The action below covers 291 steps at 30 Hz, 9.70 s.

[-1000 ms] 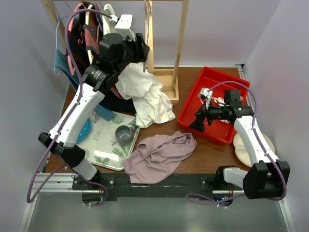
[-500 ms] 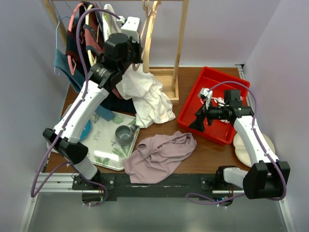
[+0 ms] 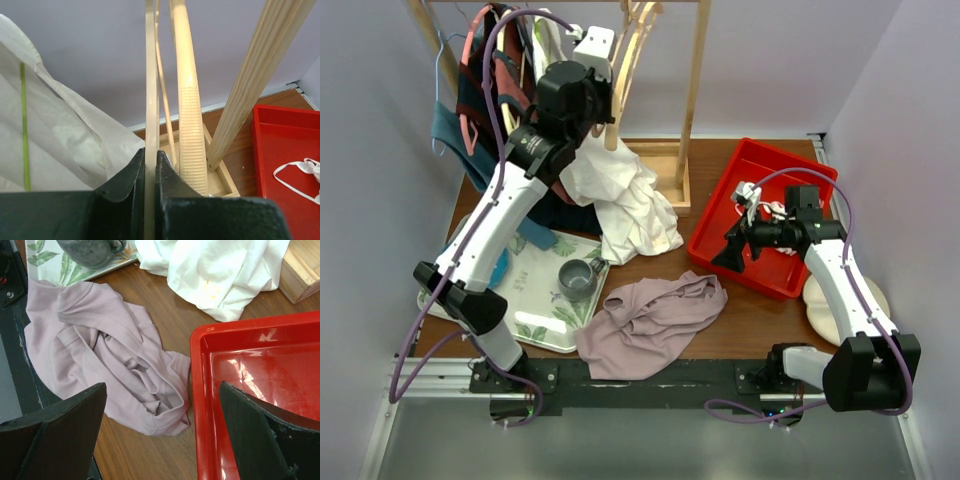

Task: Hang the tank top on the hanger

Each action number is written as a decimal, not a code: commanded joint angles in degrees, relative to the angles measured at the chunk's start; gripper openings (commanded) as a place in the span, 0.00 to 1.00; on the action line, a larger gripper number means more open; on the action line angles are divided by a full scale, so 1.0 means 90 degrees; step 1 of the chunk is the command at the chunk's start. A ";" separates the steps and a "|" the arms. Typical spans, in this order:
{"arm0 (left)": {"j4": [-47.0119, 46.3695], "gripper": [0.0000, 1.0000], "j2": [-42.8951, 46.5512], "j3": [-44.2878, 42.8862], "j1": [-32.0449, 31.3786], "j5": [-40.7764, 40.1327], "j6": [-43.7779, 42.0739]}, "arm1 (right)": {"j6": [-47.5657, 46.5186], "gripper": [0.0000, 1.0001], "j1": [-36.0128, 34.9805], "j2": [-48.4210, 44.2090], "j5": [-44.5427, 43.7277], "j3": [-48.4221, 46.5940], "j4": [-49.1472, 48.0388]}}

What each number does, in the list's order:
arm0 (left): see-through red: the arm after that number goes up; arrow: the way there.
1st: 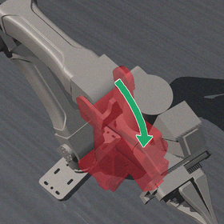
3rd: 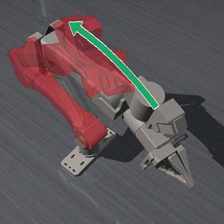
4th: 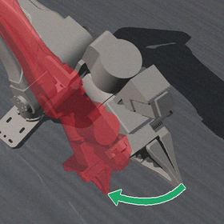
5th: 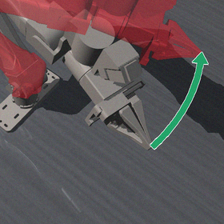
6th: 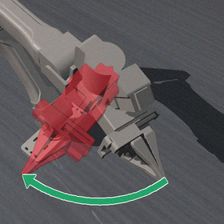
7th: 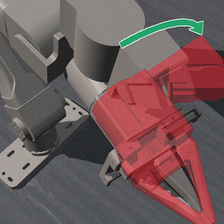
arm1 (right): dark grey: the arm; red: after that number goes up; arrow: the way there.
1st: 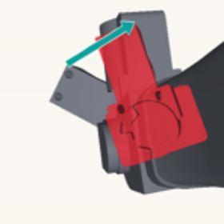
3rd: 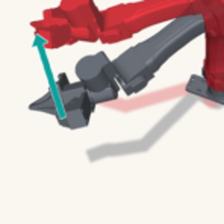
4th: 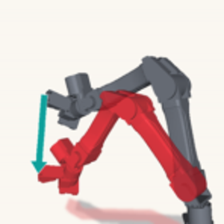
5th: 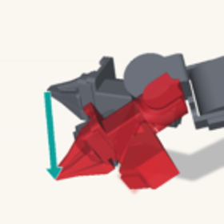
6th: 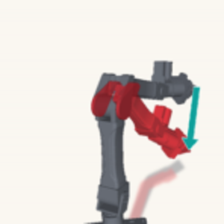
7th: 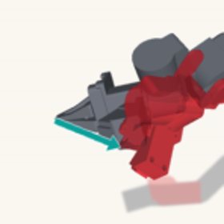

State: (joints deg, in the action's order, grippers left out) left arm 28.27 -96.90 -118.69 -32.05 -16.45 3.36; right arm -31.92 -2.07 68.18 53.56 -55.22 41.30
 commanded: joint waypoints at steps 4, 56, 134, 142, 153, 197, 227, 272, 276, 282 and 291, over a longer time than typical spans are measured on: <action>-0.1227 0.00 0.1079 0.0677 -0.0023 -0.0682 0.0086 | -0.0057 0.99 0.0044 -0.0115 0.0191 -0.0114 0.0011; -0.0905 0.00 0.6598 0.6938 -0.0013 0.5597 0.0506 | -0.2929 0.99 0.0112 -0.1872 0.0416 -0.3239 0.5069; -0.2927 0.00 0.5171 0.8774 -0.0286 0.6956 0.1268 | -0.2910 0.00 -0.1909 0.0287 -0.0149 -0.2439 0.4465; -0.1104 0.69 0.5161 0.8481 -0.0335 0.5315 0.0702 | -0.2206 0.00 -0.1851 -0.0476 -0.1975 -0.2409 0.4015; -0.0056 0.68 0.4381 0.8100 -0.2286 0.2465 0.1676 | -0.1658 0.00 -0.0728 -0.1043 -0.2982 -0.2302 0.3390; -0.1296 0.00 0.3277 0.7592 -0.0540 0.2813 0.2693 | -0.3153 0.00 -0.0698 -0.1014 -0.1693 -0.1599 0.4357; -0.1433 0.00 0.3999 0.7798 0.0680 0.4611 0.3455 | -0.1259 0.00 -0.1626 0.0501 -0.1544 -0.1277 0.1419; 0.0130 0.83 0.3912 0.6734 -0.0930 0.5208 -0.1534 | -0.4383 0.00 -0.2456 0.1790 -0.0267 -0.3122 0.4035; 0.0296 0.75 0.3824 0.6704 -0.1009 0.4602 -0.1759 | -0.4363 0.00 -0.2515 0.1770 -0.0316 -0.3083 0.4005; 0.0247 0.58 0.3853 0.6928 -0.1087 0.5069 -0.1643 | -0.4363 0.00 -0.2515 0.1760 -0.0336 -0.3141 0.4034; 0.0140 0.38 0.3833 0.7153 -0.1204 0.5470 -0.1232 | -0.4529 0.00 -0.2515 0.2014 -0.0229 -0.3600 0.4347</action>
State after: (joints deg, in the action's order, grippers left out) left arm 31.07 -62.46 -54.63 -42.52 31.05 -9.34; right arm -70.70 -24.43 86.15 48.90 -82.96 77.01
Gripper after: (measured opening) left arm 0.520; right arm 0.074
